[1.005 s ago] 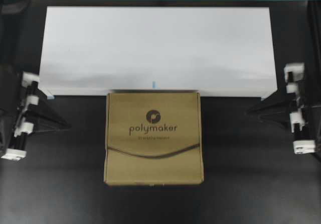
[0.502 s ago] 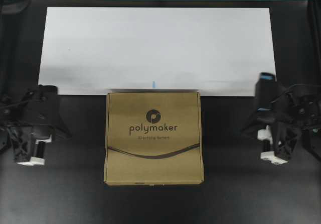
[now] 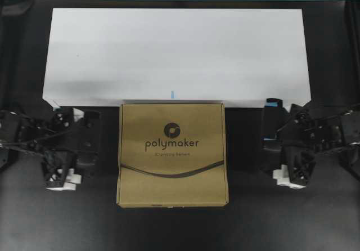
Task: Place the cardboard box on the stand after clamping it between your arms.
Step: 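Move both grippers inward to the left and right sides of the polymaker box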
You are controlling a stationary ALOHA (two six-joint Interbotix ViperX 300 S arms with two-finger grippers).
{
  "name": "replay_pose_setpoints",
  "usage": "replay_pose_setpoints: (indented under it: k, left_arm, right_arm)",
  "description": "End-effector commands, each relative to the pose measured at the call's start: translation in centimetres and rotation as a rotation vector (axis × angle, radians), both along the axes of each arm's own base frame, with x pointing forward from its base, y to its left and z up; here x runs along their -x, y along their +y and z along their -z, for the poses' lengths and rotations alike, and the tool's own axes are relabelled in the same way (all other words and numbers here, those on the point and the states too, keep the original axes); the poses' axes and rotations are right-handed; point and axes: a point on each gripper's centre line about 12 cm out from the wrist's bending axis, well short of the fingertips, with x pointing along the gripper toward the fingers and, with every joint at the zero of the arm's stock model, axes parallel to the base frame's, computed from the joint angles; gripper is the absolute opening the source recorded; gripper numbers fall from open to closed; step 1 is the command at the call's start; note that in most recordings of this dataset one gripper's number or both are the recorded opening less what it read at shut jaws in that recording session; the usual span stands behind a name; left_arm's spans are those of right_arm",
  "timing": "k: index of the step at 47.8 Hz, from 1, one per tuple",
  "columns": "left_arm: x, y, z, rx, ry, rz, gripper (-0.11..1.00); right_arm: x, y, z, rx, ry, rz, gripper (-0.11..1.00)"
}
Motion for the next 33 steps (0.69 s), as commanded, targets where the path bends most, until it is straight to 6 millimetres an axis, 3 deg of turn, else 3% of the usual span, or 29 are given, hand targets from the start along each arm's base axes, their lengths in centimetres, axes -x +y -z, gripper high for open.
replay_pose_setpoints:
  k: [1, 20, 33]
  left_arm:
    - [-1.1, -0.2, 0.5, -0.001, -0.016, 0.007, 0.82]
    - [-4.2, -0.4, 1.9, -0.005, -0.024, 0.013, 0.83]
    - [-6.0, -0.6, 2.1, -0.007, -0.019, 0.013, 0.83]
  right_arm:
    - [-0.8, 0.4, 0.9, 0.012, -0.002, -0.028, 0.84]
    - [-6.4, 1.4, 2.9, 0.061, -0.062, -0.113, 0.84]
    - [-8.4, 1.8, 2.9, 0.078, -0.087, -0.141, 0.84]
